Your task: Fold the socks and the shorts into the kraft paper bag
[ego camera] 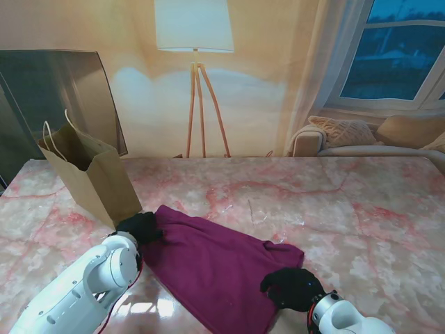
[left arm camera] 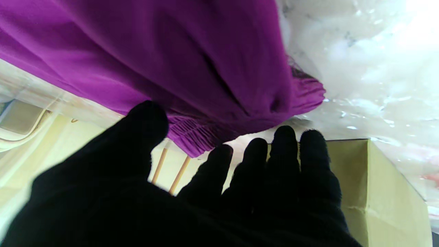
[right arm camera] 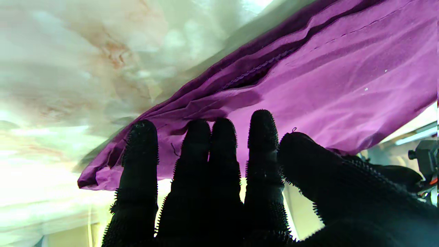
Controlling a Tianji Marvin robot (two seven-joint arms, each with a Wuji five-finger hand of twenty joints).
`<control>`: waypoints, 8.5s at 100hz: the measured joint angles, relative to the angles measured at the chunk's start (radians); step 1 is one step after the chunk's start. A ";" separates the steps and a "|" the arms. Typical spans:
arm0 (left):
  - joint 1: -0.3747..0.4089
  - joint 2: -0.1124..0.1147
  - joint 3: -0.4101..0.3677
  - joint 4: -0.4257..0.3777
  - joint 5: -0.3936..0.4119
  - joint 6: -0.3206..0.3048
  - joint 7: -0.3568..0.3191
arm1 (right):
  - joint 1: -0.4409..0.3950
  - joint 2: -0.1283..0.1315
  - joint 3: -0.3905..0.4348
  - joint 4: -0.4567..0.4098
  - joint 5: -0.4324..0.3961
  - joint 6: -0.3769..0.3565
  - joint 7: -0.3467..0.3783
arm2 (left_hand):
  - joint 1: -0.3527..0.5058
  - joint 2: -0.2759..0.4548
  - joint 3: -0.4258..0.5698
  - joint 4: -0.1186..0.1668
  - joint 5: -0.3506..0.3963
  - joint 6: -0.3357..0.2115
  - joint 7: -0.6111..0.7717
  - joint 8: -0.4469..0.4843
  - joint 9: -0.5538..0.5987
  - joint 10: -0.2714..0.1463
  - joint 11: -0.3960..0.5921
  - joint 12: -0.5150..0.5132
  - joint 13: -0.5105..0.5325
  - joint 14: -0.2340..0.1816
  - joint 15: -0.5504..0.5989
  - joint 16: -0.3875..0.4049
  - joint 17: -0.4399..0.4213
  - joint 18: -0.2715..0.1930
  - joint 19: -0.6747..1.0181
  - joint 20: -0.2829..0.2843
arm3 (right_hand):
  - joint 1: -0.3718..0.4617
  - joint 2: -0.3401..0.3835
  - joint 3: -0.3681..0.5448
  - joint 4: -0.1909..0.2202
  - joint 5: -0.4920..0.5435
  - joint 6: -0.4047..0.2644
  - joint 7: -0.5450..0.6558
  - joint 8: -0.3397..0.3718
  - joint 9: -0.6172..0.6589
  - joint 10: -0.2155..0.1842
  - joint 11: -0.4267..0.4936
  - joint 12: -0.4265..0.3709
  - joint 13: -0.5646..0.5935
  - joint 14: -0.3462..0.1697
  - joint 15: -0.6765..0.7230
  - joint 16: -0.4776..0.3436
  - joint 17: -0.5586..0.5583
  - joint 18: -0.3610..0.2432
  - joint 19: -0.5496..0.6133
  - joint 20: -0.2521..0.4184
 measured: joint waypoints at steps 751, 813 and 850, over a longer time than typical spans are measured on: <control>-0.280 -0.041 0.321 0.139 -0.073 0.071 -0.050 | 0.766 -0.071 -0.632 0.465 0.148 0.195 -0.162 | -0.078 -0.203 -0.050 0.020 0.064 -0.133 0.039 0.041 0.126 -0.144 -0.033 0.052 0.102 -0.071 0.010 0.129 -0.023 0.103 0.088 0.134 | -0.076 -0.410 -0.001 -0.039 -0.398 0.195 -0.192 -0.033 -0.431 0.096 0.114 0.039 -0.225 0.251 0.003 0.027 -0.107 0.091 -0.061 0.055; -0.193 -0.041 0.165 0.107 -0.174 0.001 -0.066 | 0.835 -0.091 -0.717 0.608 0.225 0.207 -0.178 | -0.130 0.259 -0.379 0.144 0.210 -0.193 0.120 0.119 0.167 -0.184 0.103 0.416 -0.054 -0.076 0.097 0.354 -0.171 0.118 -0.112 0.144 | -0.075 -0.420 0.002 -0.039 -0.280 0.146 -0.105 0.001 -0.188 -0.037 0.594 0.492 -0.061 0.107 0.492 0.508 0.012 0.054 0.067 0.247; -0.203 0.006 0.245 0.100 0.003 -0.078 -0.111 | 0.861 -0.130 -0.753 0.688 0.263 0.204 -0.269 | -0.127 -0.171 -0.175 0.059 0.096 -0.228 0.380 0.432 0.037 -0.175 -0.084 0.145 -0.058 -0.104 -0.071 0.166 -0.083 0.098 -0.066 0.180 | -0.031 -0.490 0.028 -0.121 -0.040 -0.139 0.192 0.278 -0.117 -0.058 0.641 0.661 -0.004 0.112 0.590 0.567 0.035 0.068 0.136 0.247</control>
